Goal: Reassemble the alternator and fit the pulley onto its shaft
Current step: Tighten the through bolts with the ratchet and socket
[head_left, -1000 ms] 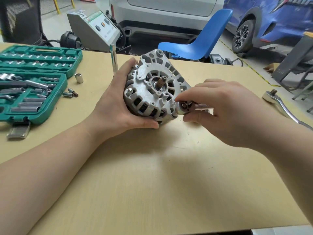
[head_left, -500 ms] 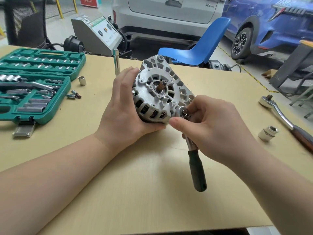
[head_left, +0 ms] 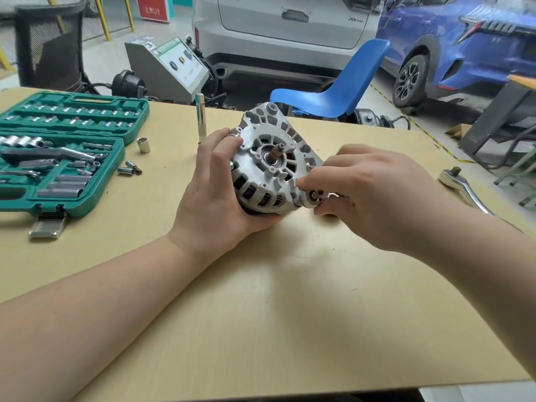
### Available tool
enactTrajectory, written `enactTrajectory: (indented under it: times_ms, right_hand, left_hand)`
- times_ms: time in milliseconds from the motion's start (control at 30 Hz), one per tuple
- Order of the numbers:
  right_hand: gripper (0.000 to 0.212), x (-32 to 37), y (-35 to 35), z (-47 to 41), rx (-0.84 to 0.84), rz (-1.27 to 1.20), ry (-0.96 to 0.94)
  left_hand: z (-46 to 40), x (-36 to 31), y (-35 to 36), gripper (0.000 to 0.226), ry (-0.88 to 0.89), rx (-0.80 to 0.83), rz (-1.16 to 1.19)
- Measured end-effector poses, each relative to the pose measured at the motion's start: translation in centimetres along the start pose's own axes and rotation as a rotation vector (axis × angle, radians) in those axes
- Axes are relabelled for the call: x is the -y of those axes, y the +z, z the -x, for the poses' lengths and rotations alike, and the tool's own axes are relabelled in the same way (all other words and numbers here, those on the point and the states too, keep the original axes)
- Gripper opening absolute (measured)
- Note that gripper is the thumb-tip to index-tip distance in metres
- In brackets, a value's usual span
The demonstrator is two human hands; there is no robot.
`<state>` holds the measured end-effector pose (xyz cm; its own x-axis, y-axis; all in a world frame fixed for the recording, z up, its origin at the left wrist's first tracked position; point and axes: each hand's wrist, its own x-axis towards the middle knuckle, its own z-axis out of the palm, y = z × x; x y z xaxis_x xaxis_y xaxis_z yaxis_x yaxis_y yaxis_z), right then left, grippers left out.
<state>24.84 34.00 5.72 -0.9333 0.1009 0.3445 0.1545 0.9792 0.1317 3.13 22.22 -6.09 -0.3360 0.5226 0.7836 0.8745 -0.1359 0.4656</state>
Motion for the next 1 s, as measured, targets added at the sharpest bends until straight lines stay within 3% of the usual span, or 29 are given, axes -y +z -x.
enactTrajectory:
  times_ms: [200,300,400,533,800,900,1000]
  right_hand:
    - [0.028,-0.3,1.9,1.3,-0.117,-0.162,0.191]
    - [0.029,0.1,2.7,1.7,-0.151,-0.232,0.249]
    - [0.030,0.2,2.7,1.7,-0.155,-0.282,0.283]
    - [0.024,0.9,2.3,1.7,-0.131,-0.318,0.321]
    - [0.027,2.6,2.2,1.6,-0.080,-0.498,0.535]
    - [0.025,2.5,1.9,1.5,-0.048,-0.463,0.488]
    - [0.019,1.3,0.8,0.8,0.037,-0.192,0.289]
  left_hand:
    - [-0.1,-0.6,-0.4,0.113,0.076,-0.001,-0.116]
    - [-0.5,-1.2,-0.5,0.096,0.288,-0.070,-0.323]
    - [-0.3,-1.8,-0.1,0.066,0.414,0.004,-0.382]
    - [0.1,-2.0,0.5,0.029,0.428,-0.007,-0.336]
    - [0.2,-2.4,0.5,0.019,0.388,-0.033,-0.304]
    - [0.3,-2.2,0.5,0.020,0.388,-0.025,-0.311]
    - [0.3,-2.0,0.5,0.022,0.391,-0.010,-0.332]
